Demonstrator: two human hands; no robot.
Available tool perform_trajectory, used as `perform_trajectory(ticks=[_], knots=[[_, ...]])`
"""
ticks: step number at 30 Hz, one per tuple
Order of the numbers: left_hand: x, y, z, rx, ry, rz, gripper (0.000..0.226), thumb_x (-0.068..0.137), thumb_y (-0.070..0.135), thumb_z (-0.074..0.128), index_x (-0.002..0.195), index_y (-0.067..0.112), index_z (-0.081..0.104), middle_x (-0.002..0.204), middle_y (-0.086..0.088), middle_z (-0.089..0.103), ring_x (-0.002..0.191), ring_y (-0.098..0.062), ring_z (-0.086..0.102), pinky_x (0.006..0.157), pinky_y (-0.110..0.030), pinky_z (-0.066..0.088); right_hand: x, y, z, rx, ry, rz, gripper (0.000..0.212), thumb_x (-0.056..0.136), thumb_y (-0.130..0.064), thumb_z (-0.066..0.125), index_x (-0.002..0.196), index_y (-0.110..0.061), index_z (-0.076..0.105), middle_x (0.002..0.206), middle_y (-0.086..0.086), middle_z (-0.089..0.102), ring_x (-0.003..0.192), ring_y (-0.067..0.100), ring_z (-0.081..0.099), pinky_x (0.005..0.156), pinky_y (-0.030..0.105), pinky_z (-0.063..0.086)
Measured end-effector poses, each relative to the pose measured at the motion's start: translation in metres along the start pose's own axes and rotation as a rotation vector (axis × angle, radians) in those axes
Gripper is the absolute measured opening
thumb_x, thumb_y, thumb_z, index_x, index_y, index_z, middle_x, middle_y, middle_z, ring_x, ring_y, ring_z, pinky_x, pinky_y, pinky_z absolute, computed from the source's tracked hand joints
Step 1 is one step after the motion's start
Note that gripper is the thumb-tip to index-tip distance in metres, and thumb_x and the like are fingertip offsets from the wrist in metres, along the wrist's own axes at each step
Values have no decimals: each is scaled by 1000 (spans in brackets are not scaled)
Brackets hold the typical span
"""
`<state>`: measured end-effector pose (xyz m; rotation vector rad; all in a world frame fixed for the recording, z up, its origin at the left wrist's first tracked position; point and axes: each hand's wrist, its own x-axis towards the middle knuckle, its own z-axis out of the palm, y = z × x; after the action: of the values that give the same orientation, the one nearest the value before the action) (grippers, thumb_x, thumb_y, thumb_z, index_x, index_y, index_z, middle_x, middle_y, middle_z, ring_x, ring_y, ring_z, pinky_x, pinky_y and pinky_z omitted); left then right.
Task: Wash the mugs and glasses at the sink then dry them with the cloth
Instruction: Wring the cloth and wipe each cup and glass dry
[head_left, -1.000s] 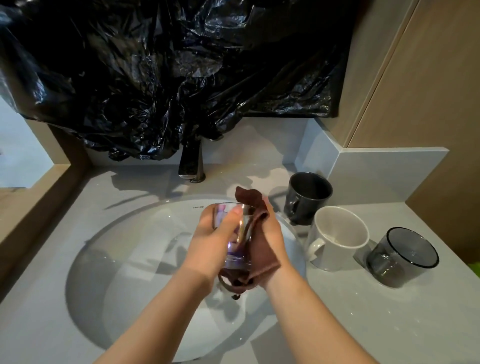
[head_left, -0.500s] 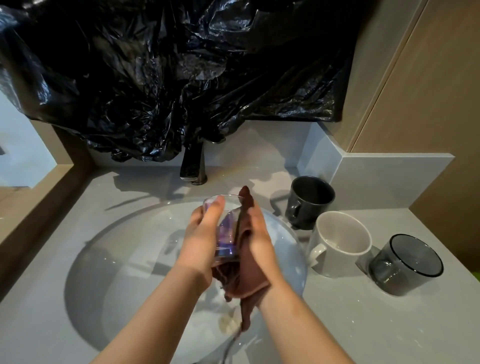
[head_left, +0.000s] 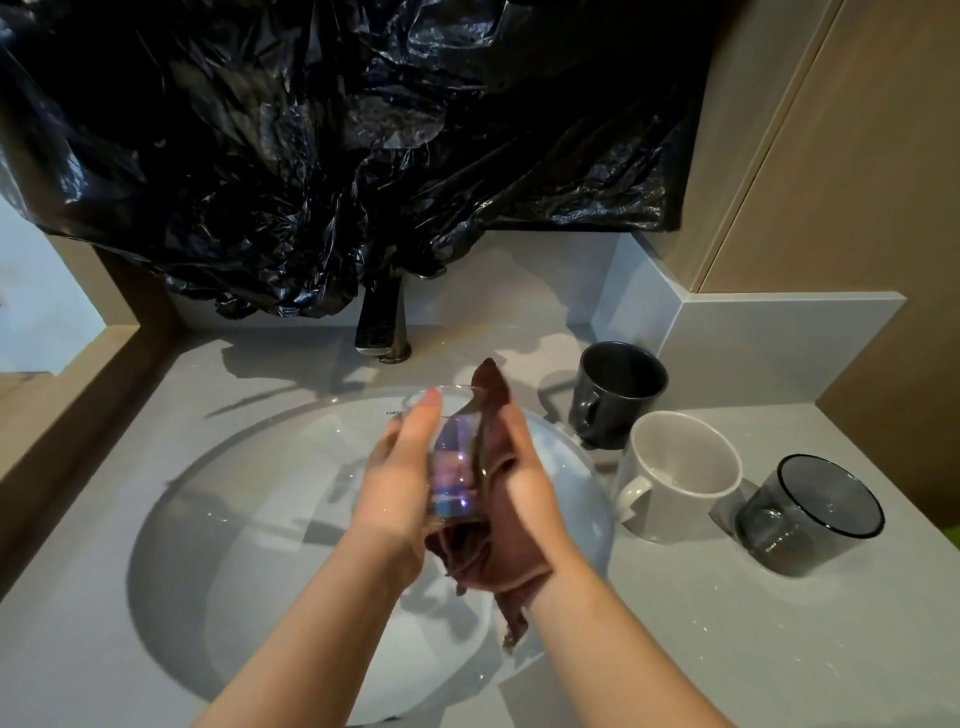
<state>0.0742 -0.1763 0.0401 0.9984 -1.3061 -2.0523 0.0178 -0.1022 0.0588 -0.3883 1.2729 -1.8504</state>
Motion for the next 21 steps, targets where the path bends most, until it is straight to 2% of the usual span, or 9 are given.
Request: perform_trajectory(ticks=[3, 5, 7, 11, 14, 15, 17, 19, 21], knots=[[1, 3, -4, -24, 62, 4, 50, 83, 56, 57, 117, 19, 62, 102, -18, 71, 90, -32, 70, 84, -44, 54, -4, 28, 6, -434, 21, -222, 49, 99, -32, 42, 130, -66, 24, 148, -15, 31, 131, 7, 40, 106, 26, 37], [-2, 2, -7, -14, 23, -42, 45, 89, 52, 52, 113, 17, 66, 103, -15, 72, 92, -30, 70, 80, -42, 54, -6, 29, 5, -589, 33, -315, 52, 96, -37, 46, 132, -67, 23, 153, -22, 11, 135, 3, 28, 107, 20, 28], [-6, 1, -9, -8, -44, -71, 42, 90, 49, 50, 113, 18, 66, 100, -14, 73, 89, -29, 71, 69, -36, 54, -2, 19, 6, -506, 59, -311, 46, 95, -36, 49, 120, -70, 34, 153, -20, 16, 134, 4, 31, 109, 25, 31], [-15, 5, -4, 23, -134, -73, 72, 60, 61, 60, 115, 15, 64, 96, -20, 72, 74, -32, 70, 56, -31, 53, 13, -5, -3, 71, 36, 33, 36, 84, -49, 60, 111, -27, 65, 106, 7, 63, 103, 32, 62, 87, 36, 50], [-13, 13, 0, -20, -131, -49, 55, 70, 59, 58, 104, 16, 66, 96, -19, 71, 75, -32, 67, 58, -34, 55, 2, -8, -4, 66, -5, 109, 29, 93, -41, 56, 85, -16, 67, 69, -3, 67, 67, 13, 67, 66, 18, 53], [-11, 16, 1, -56, -100, -42, 44, 79, 55, 56, 102, 18, 65, 93, -18, 71, 71, -30, 68, 56, -32, 55, -3, -3, 0, -31, 4, 11, 20, 96, -37, 50, 98, -23, 65, 79, -11, 69, 75, 2, 67, 68, 12, 50], [-5, 17, -2, -72, -23, -25, 38, 89, 48, 52, 108, 17, 64, 92, -17, 72, 67, -24, 70, 51, -25, 53, -6, 18, 4, -391, -13, -180, 39, 96, -36, 45, 132, -50, 39, 130, -17, 50, 115, -4, 51, 92, 13, 39], [-5, 13, -6, -30, 12, -17, 41, 93, 44, 51, 113, 11, 65, 95, -15, 73, 73, -19, 72, 59, -25, 55, -11, 23, 14, -676, -32, -274, 50, 97, -35, 45, 132, -66, 25, 151, -22, 13, 135, -1, 24, 110, 22, 27], [-8, 7, -8, -44, -38, -59, 45, 88, 46, 52, 116, 13, 65, 100, -14, 73, 85, -25, 72, 73, -34, 56, -9, 15, 12, -639, 3, -327, 47, 96, -32, 48, 116, -73, 34, 154, -22, 9, 137, 3, 23, 113, 29, 28]])
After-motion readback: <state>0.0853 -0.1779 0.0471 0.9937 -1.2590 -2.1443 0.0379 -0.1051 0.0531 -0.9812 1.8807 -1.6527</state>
